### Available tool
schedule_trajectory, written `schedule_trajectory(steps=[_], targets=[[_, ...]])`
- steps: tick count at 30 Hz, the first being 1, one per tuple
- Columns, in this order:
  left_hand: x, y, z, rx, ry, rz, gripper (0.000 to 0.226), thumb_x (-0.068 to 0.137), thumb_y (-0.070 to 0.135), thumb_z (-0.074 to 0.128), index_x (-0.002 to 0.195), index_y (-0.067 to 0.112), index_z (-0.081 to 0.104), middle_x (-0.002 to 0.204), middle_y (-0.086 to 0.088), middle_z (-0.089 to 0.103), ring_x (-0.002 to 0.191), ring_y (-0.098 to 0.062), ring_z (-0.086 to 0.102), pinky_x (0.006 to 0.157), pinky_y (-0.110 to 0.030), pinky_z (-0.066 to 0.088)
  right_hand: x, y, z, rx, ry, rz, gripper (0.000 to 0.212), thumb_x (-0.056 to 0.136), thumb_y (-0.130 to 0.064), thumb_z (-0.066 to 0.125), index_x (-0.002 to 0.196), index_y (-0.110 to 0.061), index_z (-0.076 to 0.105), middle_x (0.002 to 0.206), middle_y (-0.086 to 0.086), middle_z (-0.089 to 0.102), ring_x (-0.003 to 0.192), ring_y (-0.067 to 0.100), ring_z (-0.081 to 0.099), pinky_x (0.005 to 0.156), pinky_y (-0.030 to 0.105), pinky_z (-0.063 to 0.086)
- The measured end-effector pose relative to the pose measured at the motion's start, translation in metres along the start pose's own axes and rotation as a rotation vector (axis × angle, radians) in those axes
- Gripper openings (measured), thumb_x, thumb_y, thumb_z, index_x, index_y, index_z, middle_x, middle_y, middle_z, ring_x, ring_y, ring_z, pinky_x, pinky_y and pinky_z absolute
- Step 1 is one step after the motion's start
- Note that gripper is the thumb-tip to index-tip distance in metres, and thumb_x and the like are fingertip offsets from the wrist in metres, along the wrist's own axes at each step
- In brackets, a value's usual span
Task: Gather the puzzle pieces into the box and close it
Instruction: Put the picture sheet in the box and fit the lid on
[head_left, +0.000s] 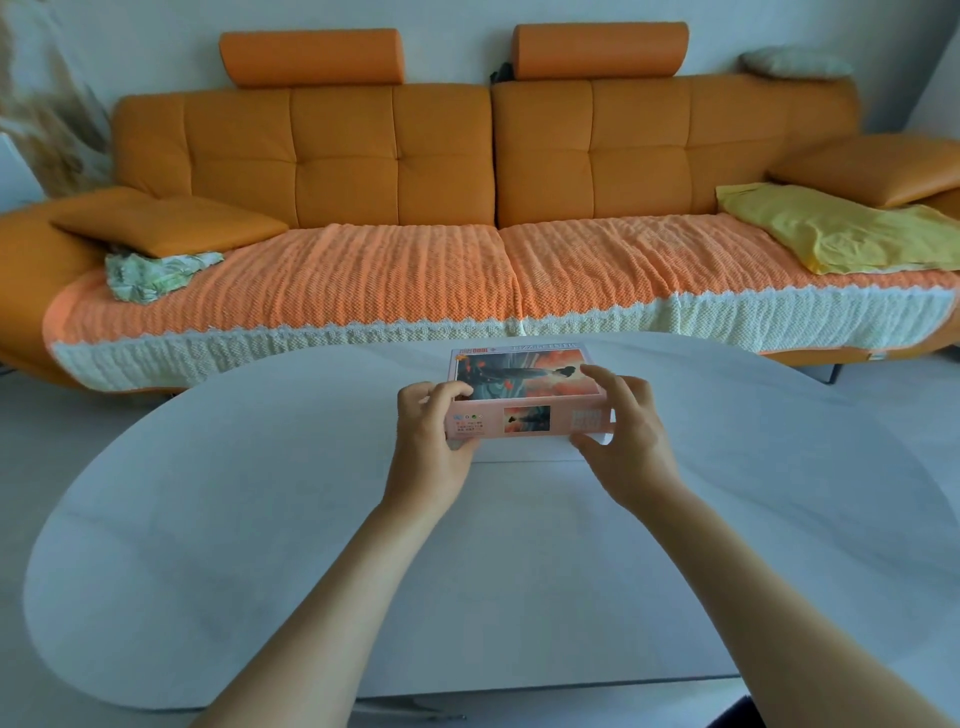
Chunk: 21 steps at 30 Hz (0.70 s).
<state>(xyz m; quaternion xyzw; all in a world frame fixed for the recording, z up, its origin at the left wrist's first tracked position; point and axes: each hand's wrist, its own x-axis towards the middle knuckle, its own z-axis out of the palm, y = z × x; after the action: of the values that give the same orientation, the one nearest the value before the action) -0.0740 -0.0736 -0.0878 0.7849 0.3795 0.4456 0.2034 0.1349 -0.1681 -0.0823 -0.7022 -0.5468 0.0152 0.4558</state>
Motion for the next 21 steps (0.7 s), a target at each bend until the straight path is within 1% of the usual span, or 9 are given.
schedule_trajectory(steps=[2, 3, 6, 9, 12, 14, 16, 19, 21], targets=[[0.000, 0.000, 0.001, -0.002, -0.073, -0.031, 0.059, 0.075, 0.002, 0.077, 0.124, 0.025, 0.054, 0.126, -0.001, 0.043, 0.103, -0.005, 0.049, 0.084, -0.004, 0.038, 0.000, 0.003, -0.001, -0.006, -0.029, -0.008, 0.064, 0.074, -0.004, 0.078, 0.129, -0.027, 0.054, 0.124, 0.003, 0.042, 0.097, 0.010, 0.050, 0.090, 0.028, 0.051], [0.000, 0.000, 0.001, 0.011, -0.105, -0.044, 0.060, 0.078, 0.005, 0.076, 0.129, 0.027, 0.051, 0.129, 0.000, 0.045, 0.106, -0.008, 0.051, 0.085, -0.005, 0.036, -0.001, 0.005, -0.001, -0.007, -0.052, -0.002, 0.061, 0.074, -0.005, 0.079, 0.126, -0.026, 0.055, 0.125, 0.003, 0.043, 0.097, 0.010, 0.052, 0.089, 0.027, 0.051], [0.000, 0.002, -0.002, 0.142, -0.156, -0.052, 0.061, 0.084, 0.028, 0.072, 0.139, 0.031, 0.046, 0.134, 0.003, 0.044, 0.117, -0.012, 0.051, 0.092, -0.020, 0.042, -0.004, 0.004, -0.003, 0.002, -0.142, 0.018, 0.054, 0.076, -0.018, 0.077, 0.123, -0.027, 0.051, 0.128, 0.001, 0.044, 0.107, 0.019, 0.055, 0.082, 0.022, 0.045], [0.011, 0.012, -0.007, 0.342, -0.156, -0.024, 0.054, 0.092, 0.052, 0.052, 0.142, 0.033, 0.043, 0.146, 0.000, 0.039, 0.134, -0.018, 0.036, 0.104, -0.041, 0.040, 0.002, -0.003, -0.008, -0.154, -0.171, 0.001, 0.050, 0.085, -0.046, 0.062, 0.130, -0.037, 0.043, 0.145, 0.006, 0.035, 0.130, 0.027, 0.042, 0.100, 0.042, 0.042], [0.038, 0.022, -0.009, 0.401, -0.199, 0.036, 0.051, 0.100, 0.043, 0.037, 0.148, 0.028, 0.035, 0.158, -0.003, 0.027, 0.145, -0.020, 0.022, 0.114, -0.042, 0.025, 0.021, -0.011, -0.011, -0.256, -0.200, 0.032, 0.052, 0.092, -0.056, 0.044, 0.141, -0.042, 0.033, 0.157, 0.004, 0.021, 0.137, 0.030, 0.035, 0.110, 0.048, 0.031], [0.054, 0.025, -0.006, 0.438, -0.313, 0.006, 0.054, 0.102, 0.042, 0.031, 0.153, 0.024, 0.026, 0.161, -0.002, 0.019, 0.148, -0.019, 0.016, 0.119, -0.042, 0.018, 0.035, -0.012, -0.008, -0.274, -0.262, 0.025, 0.057, 0.094, -0.057, 0.037, 0.147, -0.037, 0.030, 0.157, -0.001, 0.025, 0.138, 0.024, 0.033, 0.111, 0.045, 0.029], [0.061, 0.028, -0.003, 0.418, -0.459, -0.106, 0.058, 0.102, 0.045, 0.030, 0.154, 0.021, 0.019, 0.161, 0.001, 0.018, 0.147, -0.017, 0.017, 0.118, -0.041, 0.019, 0.044, -0.012, -0.004, -0.254, -0.334, 0.024, 0.056, 0.096, -0.054, 0.035, 0.147, -0.032, 0.033, 0.152, -0.004, 0.034, 0.135, 0.019, 0.036, 0.108, 0.039, 0.033], [0.064, 0.028, 0.002, 0.411, -0.547, -0.142, 0.054, 0.102, 0.043, 0.030, 0.149, 0.016, 0.027, 0.155, -0.001, 0.029, 0.143, -0.015, 0.023, 0.113, -0.037, 0.023, 0.050, -0.009, 0.000, -0.225, -0.356, 0.031, 0.046, 0.097, -0.047, 0.037, 0.138, -0.029, 0.046, 0.144, -0.005, 0.040, 0.126, 0.016, 0.040, 0.098, 0.030, 0.034], [0.064, 0.023, 0.004, 0.450, -0.577, -0.124, 0.059, 0.102, 0.045, 0.026, 0.154, 0.016, 0.020, 0.161, 0.002, 0.018, 0.147, -0.012, 0.012, 0.117, -0.035, 0.014, 0.051, -0.007, 0.002, -0.233, -0.364, 0.034, 0.047, 0.096, -0.048, 0.037, 0.139, -0.030, 0.045, 0.144, -0.007, 0.037, 0.129, 0.016, 0.037, 0.103, 0.033, 0.034]])
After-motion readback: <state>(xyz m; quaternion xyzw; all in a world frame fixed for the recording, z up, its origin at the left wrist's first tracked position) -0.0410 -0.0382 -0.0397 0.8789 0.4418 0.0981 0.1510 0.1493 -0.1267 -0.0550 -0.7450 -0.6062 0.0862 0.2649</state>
